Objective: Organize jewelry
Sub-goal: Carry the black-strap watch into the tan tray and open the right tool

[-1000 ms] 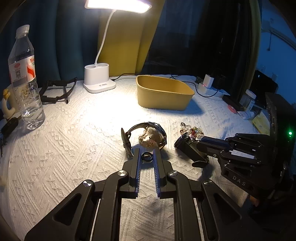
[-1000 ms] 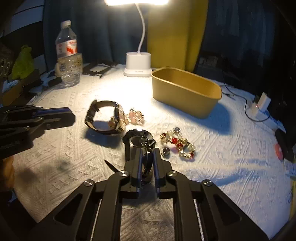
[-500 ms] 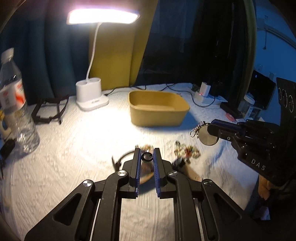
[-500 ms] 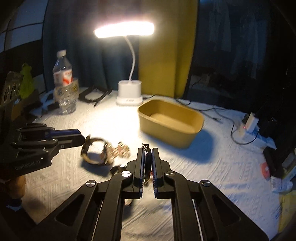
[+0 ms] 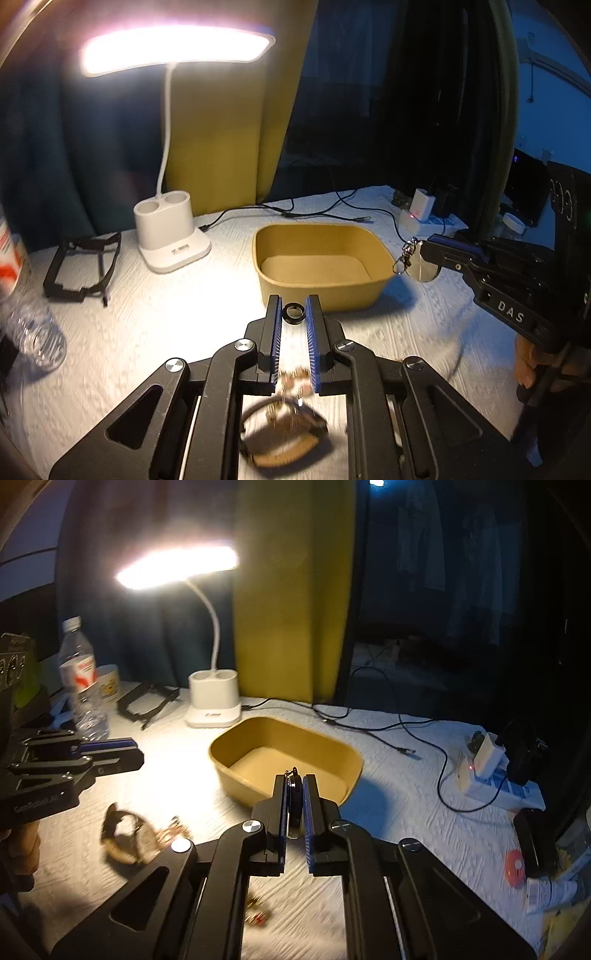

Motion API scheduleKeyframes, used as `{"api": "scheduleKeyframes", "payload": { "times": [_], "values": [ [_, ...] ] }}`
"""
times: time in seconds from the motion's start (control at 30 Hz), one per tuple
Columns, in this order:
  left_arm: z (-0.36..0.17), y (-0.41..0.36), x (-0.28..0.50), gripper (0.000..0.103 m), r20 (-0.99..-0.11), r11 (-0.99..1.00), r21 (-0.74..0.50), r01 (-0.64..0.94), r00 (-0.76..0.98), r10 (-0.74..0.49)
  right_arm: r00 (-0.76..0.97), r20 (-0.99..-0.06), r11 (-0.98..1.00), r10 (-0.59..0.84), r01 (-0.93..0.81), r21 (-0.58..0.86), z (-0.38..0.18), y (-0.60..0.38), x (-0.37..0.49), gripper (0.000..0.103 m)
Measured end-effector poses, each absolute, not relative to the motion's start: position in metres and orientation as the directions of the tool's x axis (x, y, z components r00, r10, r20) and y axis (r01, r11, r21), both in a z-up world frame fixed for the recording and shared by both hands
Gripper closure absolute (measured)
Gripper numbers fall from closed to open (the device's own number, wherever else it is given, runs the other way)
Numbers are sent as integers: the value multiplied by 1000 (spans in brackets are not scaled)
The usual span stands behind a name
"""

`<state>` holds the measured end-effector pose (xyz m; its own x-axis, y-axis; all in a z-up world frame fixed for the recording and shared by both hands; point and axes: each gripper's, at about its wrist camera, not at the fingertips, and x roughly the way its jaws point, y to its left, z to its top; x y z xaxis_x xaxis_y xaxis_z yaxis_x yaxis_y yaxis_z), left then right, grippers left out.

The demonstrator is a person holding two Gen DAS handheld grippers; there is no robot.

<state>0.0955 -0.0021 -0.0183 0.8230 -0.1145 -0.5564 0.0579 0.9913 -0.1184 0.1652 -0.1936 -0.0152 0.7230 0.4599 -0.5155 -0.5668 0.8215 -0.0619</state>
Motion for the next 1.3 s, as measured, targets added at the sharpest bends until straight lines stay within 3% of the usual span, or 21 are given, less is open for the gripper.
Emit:
{"api": "scheduleKeyframes", "payload": {
  "times": [0.3,0.6,0.7,0.8,1.3],
  "values": [
    [-17,-12,142,89,-553,992,-94,83,824,-121,679,-522,804,516,-595,22,-23,-194,216,95],
    [-31,-21,186,88,-602,990,-115,76,788,-130,613,-624,803,484,-595,38,-57,-180,248,95],
    [-38,-20,196,82,-628,992,-109,60,770,-116,613,-605,796,507,-602,56,-55,-185,246,95],
    [-41,-17,198,74,-633,992,-118,52,766,-115,616,-598,797,514,-601,65,-53,-189,246,94],
    [-25,-2,169,73,-599,989,-144,20,794,-103,624,-610,811,489,-582,55,-44,-192,223,94]
  ]
}}
